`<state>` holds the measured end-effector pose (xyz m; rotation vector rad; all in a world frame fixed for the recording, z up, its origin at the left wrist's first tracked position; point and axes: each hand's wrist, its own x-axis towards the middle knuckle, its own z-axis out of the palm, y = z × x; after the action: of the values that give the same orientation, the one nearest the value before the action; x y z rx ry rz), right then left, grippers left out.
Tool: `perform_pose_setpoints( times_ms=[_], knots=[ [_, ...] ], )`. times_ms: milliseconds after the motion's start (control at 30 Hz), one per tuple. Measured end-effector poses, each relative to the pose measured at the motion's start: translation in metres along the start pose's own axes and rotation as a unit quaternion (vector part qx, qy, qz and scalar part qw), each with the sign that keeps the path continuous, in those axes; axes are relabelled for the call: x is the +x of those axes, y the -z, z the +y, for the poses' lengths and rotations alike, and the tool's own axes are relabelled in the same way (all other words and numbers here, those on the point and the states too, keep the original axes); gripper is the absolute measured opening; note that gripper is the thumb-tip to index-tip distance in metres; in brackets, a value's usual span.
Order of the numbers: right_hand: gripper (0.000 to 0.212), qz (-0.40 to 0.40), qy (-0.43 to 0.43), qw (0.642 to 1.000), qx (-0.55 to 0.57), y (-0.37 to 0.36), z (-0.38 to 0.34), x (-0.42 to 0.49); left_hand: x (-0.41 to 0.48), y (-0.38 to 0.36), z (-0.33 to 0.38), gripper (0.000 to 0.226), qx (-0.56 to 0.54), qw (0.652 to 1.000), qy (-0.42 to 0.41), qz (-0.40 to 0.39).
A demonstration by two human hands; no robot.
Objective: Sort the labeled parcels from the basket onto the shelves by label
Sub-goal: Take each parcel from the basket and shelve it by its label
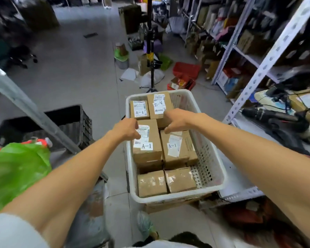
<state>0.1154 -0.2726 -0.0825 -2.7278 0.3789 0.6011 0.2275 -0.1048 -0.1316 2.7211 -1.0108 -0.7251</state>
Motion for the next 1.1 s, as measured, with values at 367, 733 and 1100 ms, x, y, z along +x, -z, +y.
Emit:
perform_pose_setpoints(
  times_ms=[367,733,1100],
  knots=[
    [0.067,-0.066,-0.011,0.998,0.006,-0.055,0.014,0.075,0.045,-0.045,-0.037,0.047,0.009,0.998,0.023,-0.066],
    [0.075,-0.062,-0.037,0.996,0.043,-0.128,0.035,0.142,0.090,-0.120,-0.056,0.056,-0.131,0.982,0.113,-0.075],
    [0.098,0.005,-0.155,0.872,0.464,-0.191,0.066,0.175,0.128,-0.162,-0.048,0.131,-0.347,0.920,0.169,-0.074]
  ],
)
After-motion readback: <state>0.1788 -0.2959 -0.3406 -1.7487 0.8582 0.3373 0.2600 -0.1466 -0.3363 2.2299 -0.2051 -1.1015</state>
